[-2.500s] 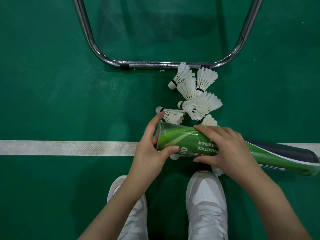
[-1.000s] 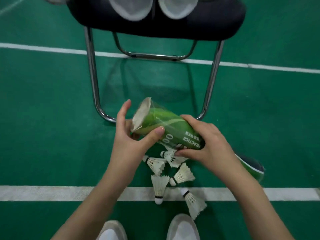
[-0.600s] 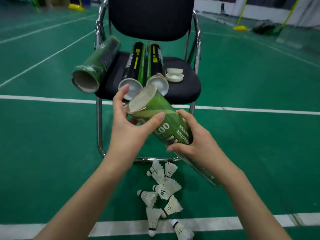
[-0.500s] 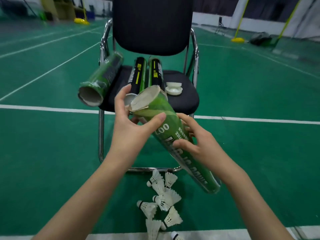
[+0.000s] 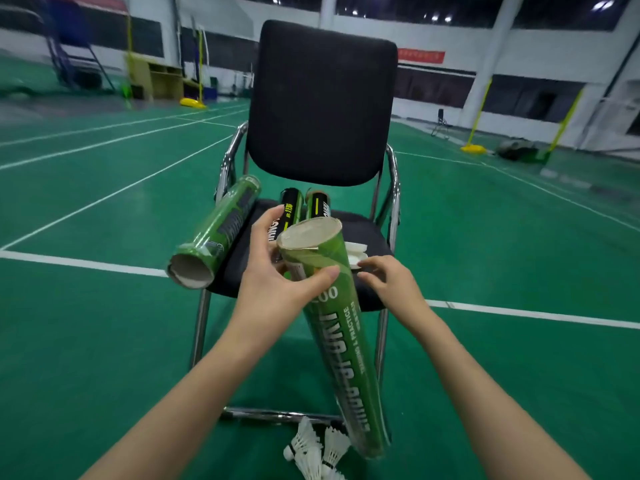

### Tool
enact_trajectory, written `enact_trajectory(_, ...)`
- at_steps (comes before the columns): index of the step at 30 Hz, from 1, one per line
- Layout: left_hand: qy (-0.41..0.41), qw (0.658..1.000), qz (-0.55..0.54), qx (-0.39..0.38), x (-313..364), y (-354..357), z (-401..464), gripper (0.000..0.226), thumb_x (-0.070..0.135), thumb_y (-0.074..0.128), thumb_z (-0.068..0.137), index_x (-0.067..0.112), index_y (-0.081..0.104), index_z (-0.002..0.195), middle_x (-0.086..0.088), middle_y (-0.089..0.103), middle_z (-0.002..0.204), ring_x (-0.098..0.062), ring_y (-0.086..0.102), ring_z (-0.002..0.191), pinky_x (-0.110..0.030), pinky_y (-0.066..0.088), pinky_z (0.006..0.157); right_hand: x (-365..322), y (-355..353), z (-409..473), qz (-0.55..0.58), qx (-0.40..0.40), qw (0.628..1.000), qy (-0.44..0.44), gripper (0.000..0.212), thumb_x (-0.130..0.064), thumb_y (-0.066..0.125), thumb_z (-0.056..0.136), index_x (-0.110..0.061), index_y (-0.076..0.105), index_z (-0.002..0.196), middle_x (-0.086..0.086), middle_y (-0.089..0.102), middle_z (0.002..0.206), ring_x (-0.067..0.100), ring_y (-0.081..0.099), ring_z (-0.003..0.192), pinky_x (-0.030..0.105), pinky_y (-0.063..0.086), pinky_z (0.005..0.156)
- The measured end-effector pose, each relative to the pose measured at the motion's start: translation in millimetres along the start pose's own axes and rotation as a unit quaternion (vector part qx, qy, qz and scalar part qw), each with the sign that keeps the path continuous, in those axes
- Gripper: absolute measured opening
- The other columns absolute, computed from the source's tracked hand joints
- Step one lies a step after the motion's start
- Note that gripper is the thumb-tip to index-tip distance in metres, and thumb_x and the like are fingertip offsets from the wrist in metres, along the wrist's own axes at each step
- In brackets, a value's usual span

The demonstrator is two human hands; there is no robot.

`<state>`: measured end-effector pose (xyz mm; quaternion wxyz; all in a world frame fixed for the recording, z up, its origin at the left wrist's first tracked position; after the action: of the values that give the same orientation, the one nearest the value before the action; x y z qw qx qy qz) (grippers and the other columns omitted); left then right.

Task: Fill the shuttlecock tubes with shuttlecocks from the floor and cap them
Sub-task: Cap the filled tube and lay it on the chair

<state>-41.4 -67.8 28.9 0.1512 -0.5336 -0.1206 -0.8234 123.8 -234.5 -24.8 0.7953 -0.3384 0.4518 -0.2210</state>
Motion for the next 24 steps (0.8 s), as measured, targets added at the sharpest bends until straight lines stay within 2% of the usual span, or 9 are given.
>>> enact_trajectory(3, -0.006, 1.000, 0.003, -0.007, -3, 2, 5, 0.082, 0.015, 0.084, 0.065, 0.053, 0.036, 0.121, 0.006, 0.061, 0.109, -0.012, 0.066, 0.095, -0.028, 0.054, 0.086, 11, 22, 21, -0.049, -0.003, 0.999, 0.014, 0.026, -0.023, 0.059, 0.086, -0.019, 0.062, 0.111, 0.004, 0.056, 0.117, 0.025, 0.049, 0.109, 0.040, 0.043, 0.089)
enact_trajectory(6, -0.011, 1.000, 0.006, -0.014, -7, 3, 8, 0.086, 0.017, 0.084, 0.066, 0.050, 0.034, 0.128, 0.007, 0.060, 0.110, -0.012, 0.066, 0.092, -0.020, 0.054, 0.077, 17, 33, 35, -0.117, -0.006, 0.992, 0.034, 0.030, -0.024, 0.053, 0.089, -0.020, 0.058, 0.118, 0.002, 0.050, 0.126, 0.025, 0.041, 0.114, 0.037, 0.042, 0.084)
enact_trajectory(8, -0.012, 1.000, 0.005, -0.017, -8, 4, 10, 0.087, 0.018, 0.084, 0.066, 0.050, 0.033, 0.128, 0.007, 0.060, 0.112, -0.012, 0.066, 0.092, -0.019, 0.053, 0.075, 16, 36, 40, -0.150, -0.002, 0.988, 0.039, 0.025, -0.026, 0.051, 0.090, -0.019, 0.060, 0.113, 0.002, 0.050, 0.123, 0.025, 0.040, 0.113, 0.035, 0.041, 0.078)
enact_trajectory(14, -0.017, 0.999, 0.016, -0.024, -12, 10, 8, 0.090, 0.020, 0.085, 0.063, 0.053, 0.033, 0.128, 0.004, 0.057, 0.118, -0.011, 0.067, 0.094, -0.031, 0.056, 0.084, 13, 31, 40, -0.178, 0.011, 0.983, 0.041, 0.016, -0.021, 0.050, 0.090, -0.016, 0.062, 0.098, 0.004, 0.052, 0.113, 0.024, 0.039, 0.107, 0.033, 0.039, 0.068)
enact_trajectory(18, -0.017, 0.999, 0.014, -0.041, -9, 20, 0, 0.090, 0.011, 0.083, 0.065, 0.045, 0.033, 0.132, 0.007, 0.054, 0.111, -0.005, 0.065, 0.089, -0.017, 0.053, 0.077, 5, 20, 28, -0.186, 0.007, 0.982, 0.032, 0.016, -0.020, 0.049, 0.090, -0.015, 0.062, 0.098, 0.003, 0.054, 0.110, 0.024, 0.038, 0.106, 0.032, 0.034, 0.065)
enact_trajectory(21, -0.019, 0.998, 0.017, -0.061, -7, 29, -8, 0.091, 0.009, 0.082, 0.066, 0.046, 0.032, 0.131, 0.012, 0.055, 0.107, -0.006, 0.065, 0.092, -0.019, 0.054, 0.080, -3, 8, 14, -0.155, 0.023, 0.987, 0.029, 0.014, -0.017, 0.049, 0.089, -0.013, 0.062, 0.093, 0.003, 0.056, 0.106, 0.024, 0.039, 0.105, 0.031, 0.032, 0.065)
enact_trajectory(24, -0.015, 0.997, 0.018, -0.079, -2, 38, -14, 0.091, 0.008, 0.083, 0.066, 0.049, 0.032, 0.129, 0.014, 0.056, 0.105, -0.006, 0.064, 0.096, -0.023, 0.054, 0.082, -10, -8, 1, -0.090, 0.024, 0.995, 0.043, 0.008, -0.017, 0.051, 0.087, -0.018, 0.058, 0.084, -0.002, 0.053, 0.092, 0.023, 0.039, 0.101, 0.030, 0.030, 0.066)
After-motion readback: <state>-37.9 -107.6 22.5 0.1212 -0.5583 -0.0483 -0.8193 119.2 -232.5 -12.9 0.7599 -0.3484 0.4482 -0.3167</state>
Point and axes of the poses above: each hand's wrist, its own z-axis towards the middle knuckle, its own y-axis out of the palm, x = y × z, the point moved 4 cm from there along z, towards the middle knuckle
